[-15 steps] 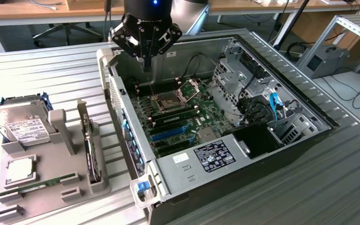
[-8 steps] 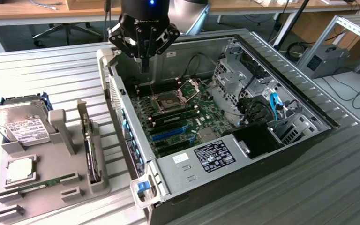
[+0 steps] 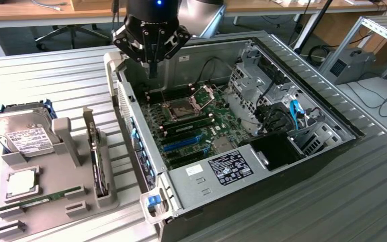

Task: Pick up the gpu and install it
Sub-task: 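Reach for the gpu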

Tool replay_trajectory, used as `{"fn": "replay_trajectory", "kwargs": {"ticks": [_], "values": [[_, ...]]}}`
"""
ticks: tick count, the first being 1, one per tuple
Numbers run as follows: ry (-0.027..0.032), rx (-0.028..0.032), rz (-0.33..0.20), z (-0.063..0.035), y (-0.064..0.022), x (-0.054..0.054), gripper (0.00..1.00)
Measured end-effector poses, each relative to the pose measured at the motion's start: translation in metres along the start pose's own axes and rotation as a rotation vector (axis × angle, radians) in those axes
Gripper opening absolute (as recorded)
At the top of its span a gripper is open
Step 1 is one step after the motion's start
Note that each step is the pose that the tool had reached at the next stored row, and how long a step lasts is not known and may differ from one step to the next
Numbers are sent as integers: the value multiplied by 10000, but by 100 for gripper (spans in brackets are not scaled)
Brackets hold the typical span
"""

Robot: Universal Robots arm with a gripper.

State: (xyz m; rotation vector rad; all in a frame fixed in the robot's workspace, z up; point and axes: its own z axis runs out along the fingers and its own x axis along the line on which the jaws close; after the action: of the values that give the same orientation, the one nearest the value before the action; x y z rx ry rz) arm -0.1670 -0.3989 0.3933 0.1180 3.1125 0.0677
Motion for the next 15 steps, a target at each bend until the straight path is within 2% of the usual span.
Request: {"fn": "replay_trajectory", "kwargs": {"ticks": [15], "values": [[0, 1, 0, -3, -7, 87, 11]]}}
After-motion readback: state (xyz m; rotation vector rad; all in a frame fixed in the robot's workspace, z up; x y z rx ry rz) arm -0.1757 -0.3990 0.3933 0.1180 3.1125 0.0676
